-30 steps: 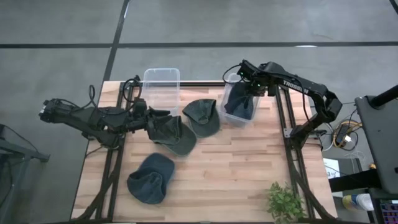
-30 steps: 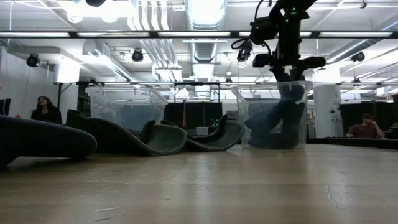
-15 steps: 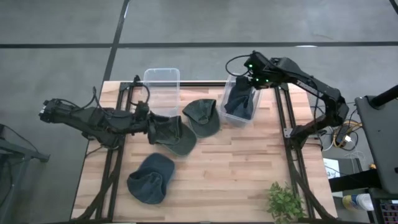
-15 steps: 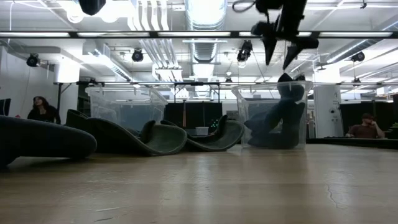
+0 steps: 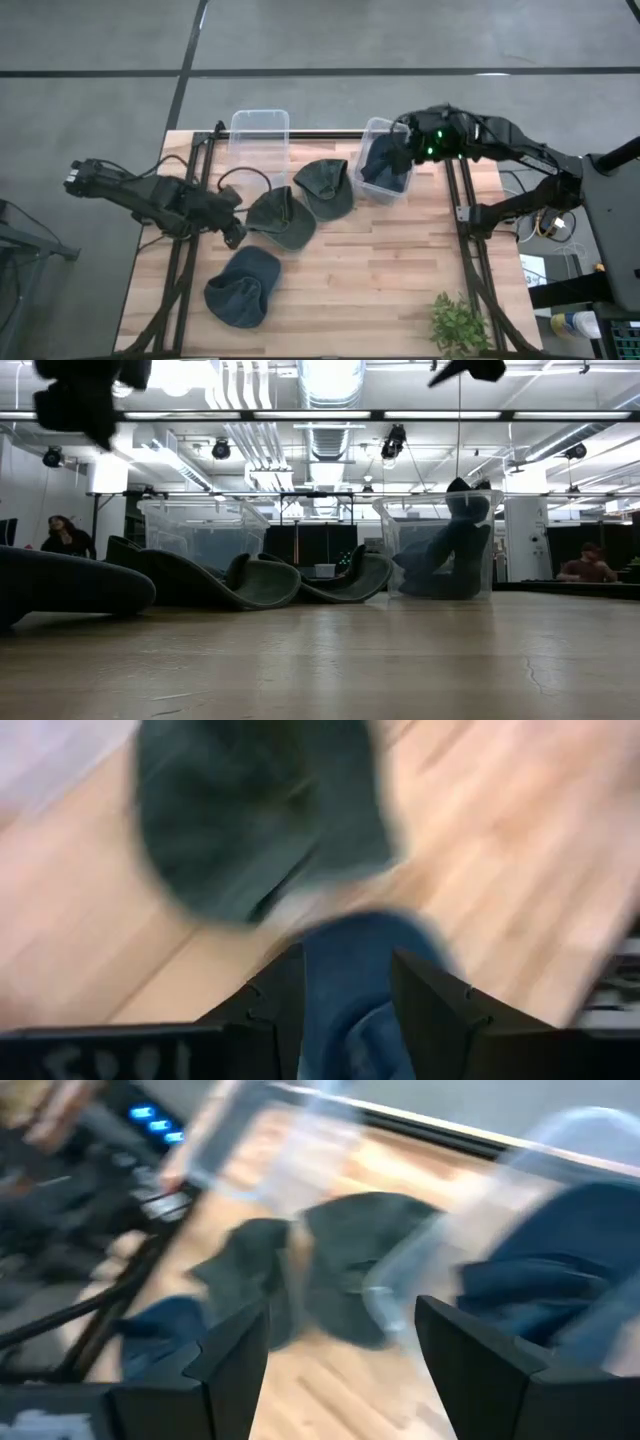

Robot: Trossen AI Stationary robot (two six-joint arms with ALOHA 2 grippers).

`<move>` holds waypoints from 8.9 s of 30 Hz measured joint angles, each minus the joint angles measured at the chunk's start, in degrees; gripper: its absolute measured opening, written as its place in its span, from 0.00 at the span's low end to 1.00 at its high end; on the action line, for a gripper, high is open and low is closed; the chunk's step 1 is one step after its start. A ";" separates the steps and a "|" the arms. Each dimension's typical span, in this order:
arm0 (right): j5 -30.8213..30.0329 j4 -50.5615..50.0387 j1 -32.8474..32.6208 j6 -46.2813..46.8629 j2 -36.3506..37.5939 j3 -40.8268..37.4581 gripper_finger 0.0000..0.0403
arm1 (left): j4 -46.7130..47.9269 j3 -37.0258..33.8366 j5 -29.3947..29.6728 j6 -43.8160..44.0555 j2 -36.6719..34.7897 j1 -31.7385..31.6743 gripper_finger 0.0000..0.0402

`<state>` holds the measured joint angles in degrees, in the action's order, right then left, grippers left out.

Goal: Pick & Place hat
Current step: Put the blue cap into the right transparent bin, then put the bottom gray cap into the left transparent bin

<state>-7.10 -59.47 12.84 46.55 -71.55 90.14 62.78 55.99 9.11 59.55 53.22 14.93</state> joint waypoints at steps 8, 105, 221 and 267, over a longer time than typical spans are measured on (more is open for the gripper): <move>-2.64 6.10 -9.51 -0.63 -1.68 0.07 0.59 | -0.54 -8.00 -12.40 9.20 1.93 -0.21 0.34; -4.99 26.48 -20.86 12.30 -11.54 -2.99 0.58 | -36.37 4.49 -2.22 -7.23 2.35 -13.85 0.02; -8.86 -14.76 19.00 -5.50 -23.15 -2.29 0.03 | -41.32 4.41 3.88 -13.33 -2.91 -14.06 0.38; -7.95 23.88 -2.88 -8.58 5.52 -2.31 0.57 | -35.90 -6.98 -2.17 -46.69 11.51 -11.39 0.38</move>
<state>-15.05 -35.59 9.96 37.98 -66.03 87.83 26.88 49.01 6.94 12.86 64.73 3.54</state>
